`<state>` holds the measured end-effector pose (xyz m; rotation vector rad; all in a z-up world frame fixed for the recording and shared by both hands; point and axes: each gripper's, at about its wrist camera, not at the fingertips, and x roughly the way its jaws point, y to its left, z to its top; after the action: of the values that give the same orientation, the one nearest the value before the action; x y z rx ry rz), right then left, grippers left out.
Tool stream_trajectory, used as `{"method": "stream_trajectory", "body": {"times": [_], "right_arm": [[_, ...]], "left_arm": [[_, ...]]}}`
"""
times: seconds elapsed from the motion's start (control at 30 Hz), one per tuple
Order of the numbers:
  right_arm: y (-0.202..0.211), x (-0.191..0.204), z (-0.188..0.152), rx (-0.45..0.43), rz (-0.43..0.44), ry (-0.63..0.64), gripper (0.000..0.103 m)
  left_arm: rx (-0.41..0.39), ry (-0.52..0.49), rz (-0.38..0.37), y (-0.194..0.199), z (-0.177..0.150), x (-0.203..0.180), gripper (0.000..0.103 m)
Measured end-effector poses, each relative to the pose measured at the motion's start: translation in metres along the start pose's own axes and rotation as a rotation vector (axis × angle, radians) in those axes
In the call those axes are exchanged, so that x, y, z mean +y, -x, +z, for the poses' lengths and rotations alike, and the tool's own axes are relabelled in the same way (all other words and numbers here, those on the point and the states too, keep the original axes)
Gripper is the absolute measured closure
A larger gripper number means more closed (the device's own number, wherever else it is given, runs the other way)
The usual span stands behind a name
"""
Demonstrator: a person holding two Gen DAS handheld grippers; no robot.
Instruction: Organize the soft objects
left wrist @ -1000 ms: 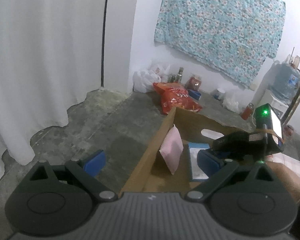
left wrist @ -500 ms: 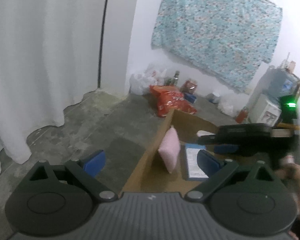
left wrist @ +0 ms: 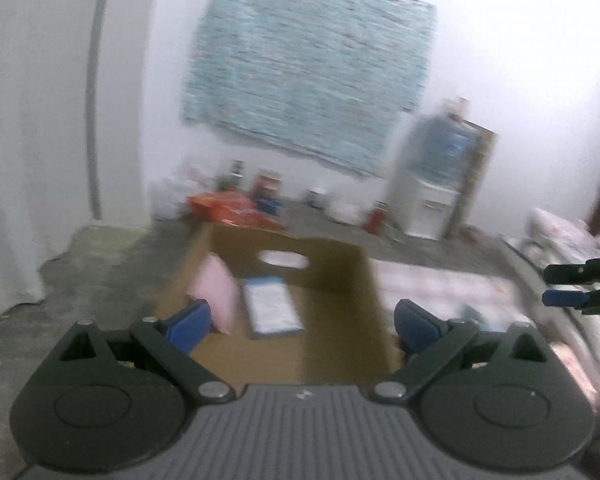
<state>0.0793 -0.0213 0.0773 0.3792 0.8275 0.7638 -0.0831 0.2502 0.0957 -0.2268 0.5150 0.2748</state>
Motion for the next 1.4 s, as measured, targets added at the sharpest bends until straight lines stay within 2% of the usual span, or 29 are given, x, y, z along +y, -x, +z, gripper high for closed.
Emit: {"method": "stream_trajectory", "body": {"times": [0.1,0.2,0.37,0.47,0.67,0.83,0.93,1.03,1.1,1.17,1.33,1.4], "right_arm": [[0.064,-0.032,-0.025,-0.092,-0.098,-0.043,0.035],[0.115,-0.061,-0.058,-0.150,-0.151,-0.109,0.035],[0.165,-0.102,-0.110,-0.209,-0.205,-0.218,0.034],[0.173,-0.121,-0.138,-0.229,-0.208,-0.274,0.034],[0.157,-0.154,-0.173,-0.199,-0.222,-0.350,0.034],[0.122,-0.173,-0.173,-0.166,-0.187,-0.366,0.034],[0.100,-0.183,-0.164,-0.139,-0.157,-0.377,0.034],[0.080,-0.193,-0.155,-0.109,-0.147,-0.379,0.035],[0.068,-0.199,-0.148,-0.084,-0.135,-0.394,0.036],[0.055,-0.206,-0.142,-0.067,-0.125,-0.405,0.036],[0.029,-0.212,-0.128,-0.038,-0.114,-0.397,0.036],[0.023,-0.217,-0.128,-0.033,-0.111,-0.407,0.036]], "left_arm": [[0.031,-0.024,-0.099,0.006,-0.013,-0.027,0.001],[0.062,-0.066,-0.186,0.007,-0.023,-0.058,0.000],[0.128,-0.126,-0.321,0.006,-0.048,-0.118,0.000],[0.187,-0.178,-0.376,0.001,-0.067,-0.157,0.000],[0.270,-0.346,-0.404,-0.020,-0.108,-0.222,0.000],[0.285,-0.510,-0.369,-0.046,-0.139,-0.270,0.001],[0.291,-0.559,-0.350,-0.060,-0.150,-0.287,0.003],[0.296,-0.589,-0.367,-0.071,-0.158,-0.299,0.010],[0.303,-0.607,-0.365,-0.080,-0.160,-0.306,0.023],[0.313,-0.623,-0.364,-0.087,-0.162,-0.312,0.028],[0.369,-0.641,-0.358,-0.110,-0.165,-0.321,0.051],[0.390,-0.641,-0.353,-0.118,-0.166,-0.323,0.072]]}}
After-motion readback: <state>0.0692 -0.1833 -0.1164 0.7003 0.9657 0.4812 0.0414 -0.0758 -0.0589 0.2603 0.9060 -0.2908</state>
